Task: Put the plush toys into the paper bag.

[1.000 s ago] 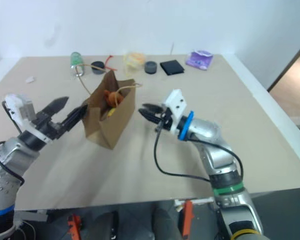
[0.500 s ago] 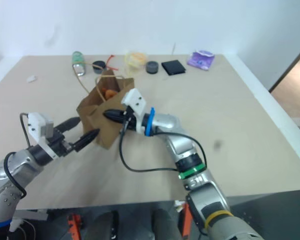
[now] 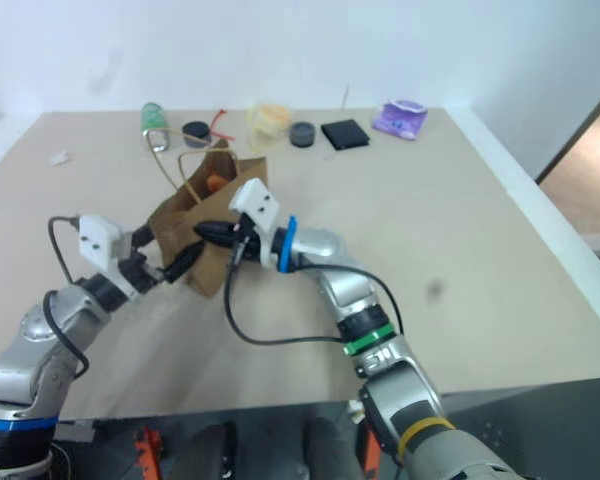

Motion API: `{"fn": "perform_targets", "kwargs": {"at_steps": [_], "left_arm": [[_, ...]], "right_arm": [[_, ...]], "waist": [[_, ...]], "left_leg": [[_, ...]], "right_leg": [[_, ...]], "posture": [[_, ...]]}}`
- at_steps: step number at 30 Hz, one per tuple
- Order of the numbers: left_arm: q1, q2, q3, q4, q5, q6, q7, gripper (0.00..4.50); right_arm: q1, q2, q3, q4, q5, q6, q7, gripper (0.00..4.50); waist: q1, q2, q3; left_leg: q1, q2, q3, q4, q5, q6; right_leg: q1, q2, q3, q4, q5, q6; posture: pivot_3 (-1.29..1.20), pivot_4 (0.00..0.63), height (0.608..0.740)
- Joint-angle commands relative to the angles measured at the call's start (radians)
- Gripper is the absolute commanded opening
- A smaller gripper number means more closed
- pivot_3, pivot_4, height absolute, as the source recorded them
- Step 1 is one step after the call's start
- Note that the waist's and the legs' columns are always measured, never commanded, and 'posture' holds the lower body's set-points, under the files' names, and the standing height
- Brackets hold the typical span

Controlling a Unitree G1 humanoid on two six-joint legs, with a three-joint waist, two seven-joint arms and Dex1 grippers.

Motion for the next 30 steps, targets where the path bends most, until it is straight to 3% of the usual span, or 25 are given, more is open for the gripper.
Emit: {"fn": "perform_targets", "kwargs": {"at_steps": [1, 7, 11, 13, 16, 18, 24, 30], "left_arm": [[-0.01, -0.006, -0.014, -0.002, 0.02, -0.035, -0.015, 2.69], [-0.046, -0.031, -0.029, 0.025, 0.022, -0.032, -0.016, 0.1], [-0.041, -0.03, -0.02, 0.016, 0.004, -0.02, -0.028, 0.04], [-0.031, -0.024, 0.002, -0.006, -0.04, -0.007, -0.053, 0.04], [-0.015, 0.031, 0.046, -0.069, -0.162, 0.002, -0.186, 0.04], [0.012, 0.096, 0.055, -0.102, -0.246, 0.046, -0.303, 0.04], [0.063, 0.331, -0.013, -0.127, -0.268, 0.082, -0.62, 0.04], [0.021, 0.413, -0.096, 0.004, -0.148, -0.035, -0.805, 0.04]], "right_arm": [[-0.015, 0.006, -0.028, -0.066, 0.021, 0.003, 0.0, 0.0], [-0.008, 0.007, -0.027, -0.09, 0.024, 0.013, 0.001, 0.0], [-0.002, -0.004, -0.052, -0.124, 0.054, 0.033, 0.003, 0.0], [0.004, -0.031, -0.115, -0.185, 0.147, 0.104, 0.028, 0.0], [-0.012, -0.199, -0.33, -0.233, 0.44, 0.386, 0.132, 0.0], [-0.019, -0.323, -0.402, -0.206, 0.52, 0.474, 0.209, 0.0], [-0.104, -0.501, -0.488, -0.045, 0.541, 0.521, 0.288, 0.0], [-0.08, -0.544, -0.416, -0.055, 0.484, 0.506, 0.346, 0.0]], "waist": [[0.0, 0.0, 0.0], [0.0, 0.0, 0.0], [0.001, 0.0, 0.0], [0.001, 0.0, 0.0], [0.003, -0.001, 0.001], [0.014, -0.001, 0.001], [-0.018, 0.001, 0.002], [-0.024, 0.004, 0.003]], "left_leg": [[0.0, 0.0, 0.0, 0.0, 0.0, 0.0], [0.0, 0.0, -0.001, 0.0, 0.0, 0.0], [0.0, 0.0, -0.001, 0.0, 0.0, 0.0], [0.0, 0.0, -0.001, 0.0, 0.0, 0.0], [-0.001, 0.0, -0.001, 0.0, 0.0, 0.0], [-0.003, 0.0, -0.002, 0.001, 0.0, 0.0], [0.001, -0.001, 0.003, 0.0, -0.003, 0.004], [0.0, -0.001, 0.001, -0.001, -0.003, 0.004]], "right_leg": [[0.0, 0.0, 0.0, 0.0, 0.0, 0.0], [0.0, 0.0, 0.0, 0.0, 0.0, 0.0], [0.0, 0.0, 0.0, 0.0, 0.0, 0.0], [0.0, 0.0, 0.0, 0.0, 0.0, 0.0], [0.0, 0.0, 0.0, 0.0, 0.0, 0.0], [0.001, -0.002, -0.002, 0.0, -0.001, 0.001], [0.0, -0.005, -0.002, -0.001, -0.003, -0.001], [0.0, -0.003, -0.002, -0.001, -0.004, -0.002]], "posture": [[0.0, 0.15, 0.74], [0.0, 0.15, 0.74], [0.0, 0.15, 0.74], [0.0, 0.15, 0.74], [0.0, 0.15, 0.74], [0.0, 0.15, 0.74], [0.0, 0.15, 0.74], [0.0, 0.15, 0.74]]}}
